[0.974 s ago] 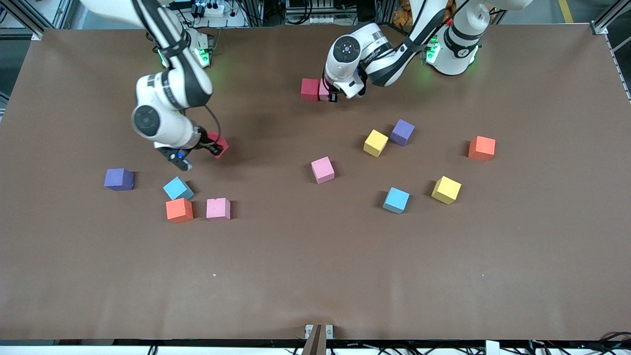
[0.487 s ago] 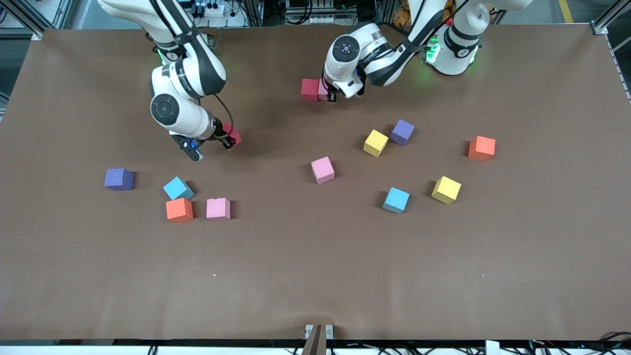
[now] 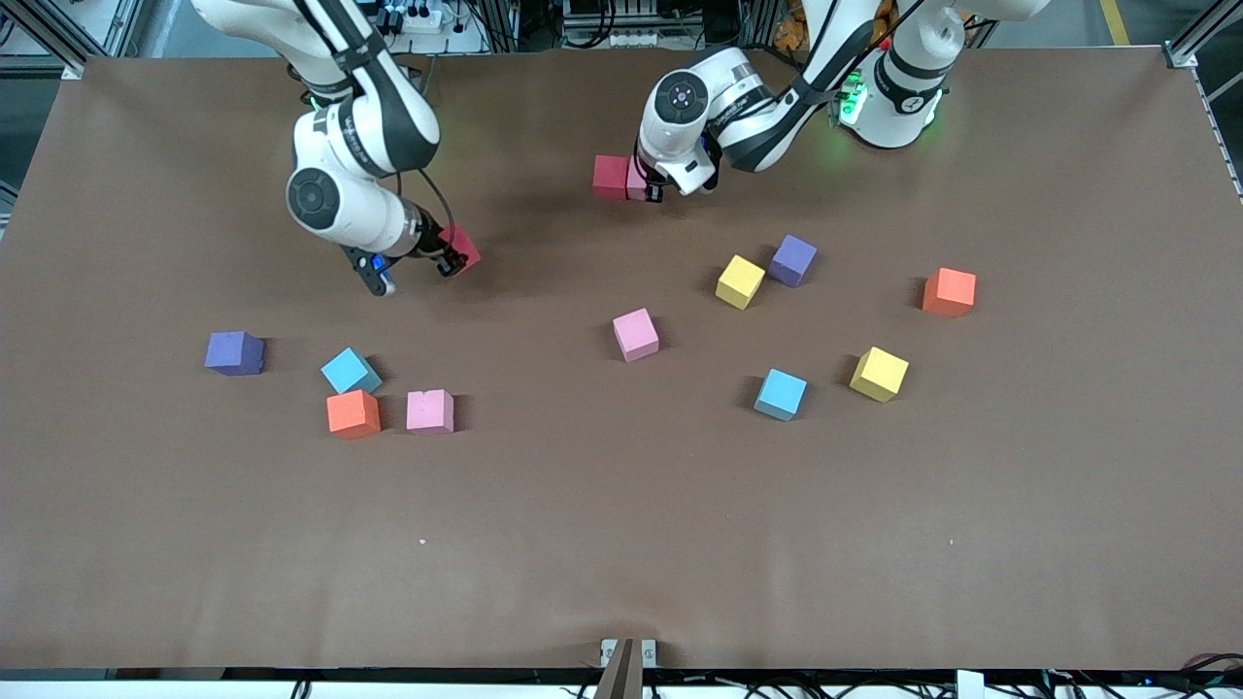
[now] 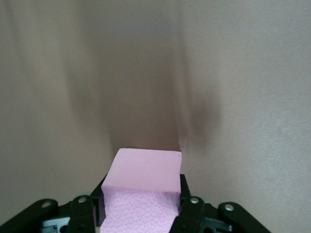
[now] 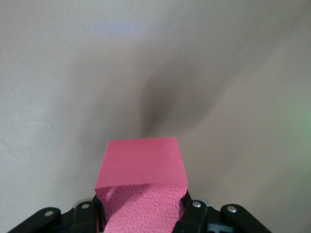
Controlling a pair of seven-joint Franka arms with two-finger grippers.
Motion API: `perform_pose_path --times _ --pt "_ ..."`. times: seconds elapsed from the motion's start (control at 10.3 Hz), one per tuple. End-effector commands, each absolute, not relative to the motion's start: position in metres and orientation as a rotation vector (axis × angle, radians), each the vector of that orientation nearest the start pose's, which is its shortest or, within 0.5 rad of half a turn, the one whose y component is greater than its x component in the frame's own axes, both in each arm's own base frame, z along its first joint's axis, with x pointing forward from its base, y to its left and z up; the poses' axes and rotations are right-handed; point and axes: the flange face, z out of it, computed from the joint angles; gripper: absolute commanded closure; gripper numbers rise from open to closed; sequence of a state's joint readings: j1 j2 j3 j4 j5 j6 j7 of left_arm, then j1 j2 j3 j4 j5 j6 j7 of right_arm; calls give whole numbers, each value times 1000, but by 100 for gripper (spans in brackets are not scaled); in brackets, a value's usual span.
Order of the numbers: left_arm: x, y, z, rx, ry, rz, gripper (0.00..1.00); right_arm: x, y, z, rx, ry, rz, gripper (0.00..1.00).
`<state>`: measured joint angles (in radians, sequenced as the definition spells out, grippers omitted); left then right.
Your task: Form number 2 with 11 blocks
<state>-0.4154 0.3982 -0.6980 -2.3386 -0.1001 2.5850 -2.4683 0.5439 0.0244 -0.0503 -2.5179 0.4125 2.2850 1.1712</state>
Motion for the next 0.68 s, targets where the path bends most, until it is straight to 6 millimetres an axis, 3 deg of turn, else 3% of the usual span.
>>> perform_pose_path --times 0.0,0.1,0.58 --pt "221 -468 191 -2213 -1996 414 20 347 248 260 -2669 1556 564 97" --pt "220 -470 191 -2216 -1992 413 0 339 261 260 -2649 1561 571 97" --pt "215 -473 198 -2226 -1970 397 0 331 268 253 -2595 1599 590 98"
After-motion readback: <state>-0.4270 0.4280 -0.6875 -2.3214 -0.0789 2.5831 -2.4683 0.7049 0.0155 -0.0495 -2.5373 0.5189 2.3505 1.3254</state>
